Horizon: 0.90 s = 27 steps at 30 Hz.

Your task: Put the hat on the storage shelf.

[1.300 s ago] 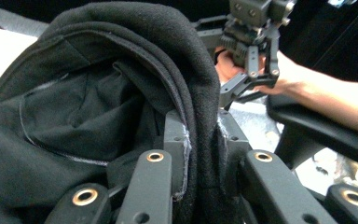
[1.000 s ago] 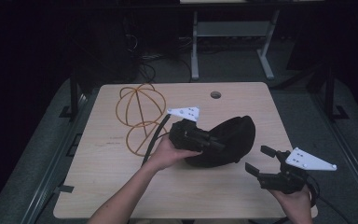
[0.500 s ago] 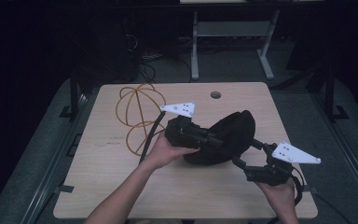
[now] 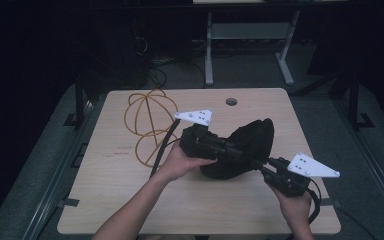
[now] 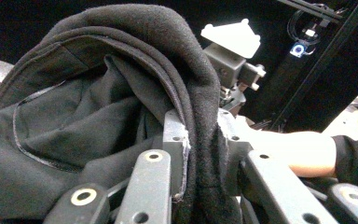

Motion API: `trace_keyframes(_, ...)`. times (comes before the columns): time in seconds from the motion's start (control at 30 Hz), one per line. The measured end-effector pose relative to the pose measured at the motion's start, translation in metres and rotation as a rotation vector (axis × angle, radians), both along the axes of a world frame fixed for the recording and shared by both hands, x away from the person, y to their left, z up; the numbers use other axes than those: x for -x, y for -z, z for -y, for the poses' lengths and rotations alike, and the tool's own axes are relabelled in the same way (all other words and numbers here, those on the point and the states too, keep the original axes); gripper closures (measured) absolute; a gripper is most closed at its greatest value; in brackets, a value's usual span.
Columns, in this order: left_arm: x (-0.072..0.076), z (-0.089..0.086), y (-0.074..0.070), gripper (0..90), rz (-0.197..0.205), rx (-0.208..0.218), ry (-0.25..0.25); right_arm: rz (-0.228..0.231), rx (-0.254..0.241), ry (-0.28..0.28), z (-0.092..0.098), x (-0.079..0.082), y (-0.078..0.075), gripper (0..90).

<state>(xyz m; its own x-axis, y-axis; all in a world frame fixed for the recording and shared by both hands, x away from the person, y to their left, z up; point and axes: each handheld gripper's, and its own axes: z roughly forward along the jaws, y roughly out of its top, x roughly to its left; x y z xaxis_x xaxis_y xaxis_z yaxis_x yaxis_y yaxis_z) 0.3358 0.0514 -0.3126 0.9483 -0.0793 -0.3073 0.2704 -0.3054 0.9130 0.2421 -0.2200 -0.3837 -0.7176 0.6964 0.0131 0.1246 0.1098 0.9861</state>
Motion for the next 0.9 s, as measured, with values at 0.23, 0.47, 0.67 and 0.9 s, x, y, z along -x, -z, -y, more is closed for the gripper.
trace_keyframes(0.23,-0.001,-0.003,0.002,76.0,0.003,0.001,-0.005,0.005,0.011,0.004,0.001,0.002,-0.005,83.8)
trace_keyframes(0.47,-0.003,-0.008,0.001,69.1,0.019,-0.019,-0.041,0.007,0.007,0.0,0.002,0.004,-0.011,85.3)
trace_keyframes(0.67,-0.004,-0.012,0.0,65.2,0.032,-0.033,-0.056,0.023,0.009,-0.006,0.006,0.004,-0.026,86.1)
trace_keyframes(0.9,-0.005,-0.021,-0.004,52.7,0.061,-0.016,-0.102,0.038,0.048,-0.019,0.01,0.001,-0.045,86.4)
